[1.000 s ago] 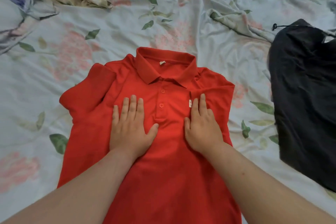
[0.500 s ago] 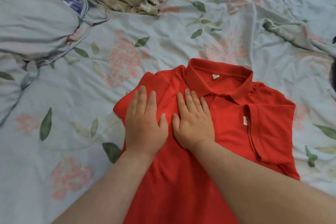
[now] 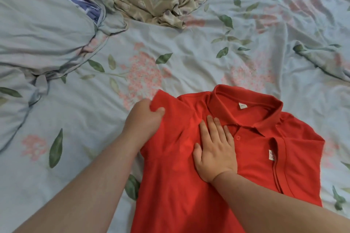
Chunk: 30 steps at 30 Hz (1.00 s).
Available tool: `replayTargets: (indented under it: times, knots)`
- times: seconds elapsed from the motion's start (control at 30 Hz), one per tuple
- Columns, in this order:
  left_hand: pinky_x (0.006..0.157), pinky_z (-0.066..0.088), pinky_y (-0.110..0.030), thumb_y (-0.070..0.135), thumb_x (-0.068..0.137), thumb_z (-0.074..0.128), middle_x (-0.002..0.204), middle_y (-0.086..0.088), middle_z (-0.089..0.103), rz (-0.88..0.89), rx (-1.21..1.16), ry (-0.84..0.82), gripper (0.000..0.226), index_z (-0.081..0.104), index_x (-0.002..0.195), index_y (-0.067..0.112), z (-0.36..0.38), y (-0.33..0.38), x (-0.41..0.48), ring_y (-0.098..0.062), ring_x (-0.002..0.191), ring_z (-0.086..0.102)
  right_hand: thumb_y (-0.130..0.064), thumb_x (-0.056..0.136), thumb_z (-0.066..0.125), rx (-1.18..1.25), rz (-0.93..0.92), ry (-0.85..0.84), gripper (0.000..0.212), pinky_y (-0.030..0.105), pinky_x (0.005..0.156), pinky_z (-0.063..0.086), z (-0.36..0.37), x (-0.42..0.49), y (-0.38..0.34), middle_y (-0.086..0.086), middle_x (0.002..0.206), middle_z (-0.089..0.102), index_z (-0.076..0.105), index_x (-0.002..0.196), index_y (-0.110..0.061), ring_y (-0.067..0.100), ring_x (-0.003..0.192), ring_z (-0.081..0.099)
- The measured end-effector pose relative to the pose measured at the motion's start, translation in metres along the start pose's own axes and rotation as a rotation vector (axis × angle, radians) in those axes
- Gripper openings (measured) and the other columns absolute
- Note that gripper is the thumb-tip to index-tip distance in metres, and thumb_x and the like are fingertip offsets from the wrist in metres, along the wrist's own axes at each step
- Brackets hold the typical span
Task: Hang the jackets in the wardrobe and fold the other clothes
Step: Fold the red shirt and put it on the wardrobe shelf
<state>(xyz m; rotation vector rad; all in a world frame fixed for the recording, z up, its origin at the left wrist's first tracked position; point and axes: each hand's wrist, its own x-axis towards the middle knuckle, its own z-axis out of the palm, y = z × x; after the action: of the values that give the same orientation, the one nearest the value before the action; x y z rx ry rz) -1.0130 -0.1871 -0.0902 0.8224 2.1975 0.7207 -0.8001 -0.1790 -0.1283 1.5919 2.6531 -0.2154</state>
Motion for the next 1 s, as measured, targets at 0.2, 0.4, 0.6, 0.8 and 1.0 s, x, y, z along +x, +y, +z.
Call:
replayTargets:
  times: [0.2, 0.4, 0.6, 0.8, 1.0]
  knots:
    - [0.064, 0.037, -0.031, 0.029, 0.096, 0.057, 0.08, 0.009, 0.054, -0.13, -0.054, 0.305, 0.014, 0.056, 0.092, 0.015, -0.032, -0.055, -0.002, -0.017, 0.074, 0.055, -0.04, 0.084, 0.04, -0.008, 0.001, 0.009, 0.068, 0.045, 0.117, 0.02, 0.001, 0.0, 0.001, 0.012, 0.154, 0.042, 0.046, 0.146, -0.014, 0.028, 0.144, 0.036]
    - [0.065, 0.048, -0.033, 0.043, 0.078, 0.078, 0.086, 0.006, 0.065, -0.16, -0.115, 0.076, 0.029, 0.059, 0.09, 0.024, -0.048, -0.052, -0.008, -0.016, 0.08, 0.064, -0.04, 0.084, 0.04, 0.0, -0.003, 0.014, 0.068, 0.046, 0.117, 0.02, 0.004, 0.0, 0.002, 0.011, 0.154, 0.041, 0.045, 0.147, -0.014, 0.028, 0.144, 0.036]
    - [0.069, 0.061, -0.041, -0.009, 0.087, 0.064, 0.095, -0.01, 0.075, -0.313, -0.477, -0.108, 0.031, 0.06, 0.105, 0.016, -0.058, -0.071, -0.041, -0.025, 0.081, 0.074, -0.042, 0.085, 0.038, 0.027, 0.0, 0.016, 0.068, 0.044, 0.118, 0.017, 0.003, -0.001, 0.003, 0.011, 0.155, 0.041, 0.045, 0.147, -0.014, 0.028, 0.145, 0.035]
    - [0.066, 0.055, -0.03, -0.003, 0.087, 0.064, 0.096, -0.005, 0.072, -0.206, -0.461, -0.019, 0.03, 0.066, 0.097, 0.025, -0.052, -0.068, -0.046, -0.017, 0.08, 0.07, -0.042, 0.086, 0.036, 0.048, -0.011, 0.044, 0.068, 0.045, 0.12, 0.02, 0.004, -0.004, 0.003, 0.011, 0.156, 0.04, 0.044, 0.148, -0.015, 0.028, 0.146, 0.033]
    - [0.056, 0.044, -0.028, -0.006, 0.082, 0.049, 0.072, -0.011, 0.059, 0.011, -0.341, 0.093, 0.044, 0.07, 0.085, 0.032, -0.05, -0.045, -0.065, -0.019, 0.062, 0.053, -0.045, 0.097, 0.026, 0.062, -0.056, -0.152, 0.068, 0.043, 0.123, -0.001, -0.015, 0.002, 0.005, 0.008, 0.167, 0.009, 0.014, 0.158, -0.019, 0.024, 0.153, 0.003]
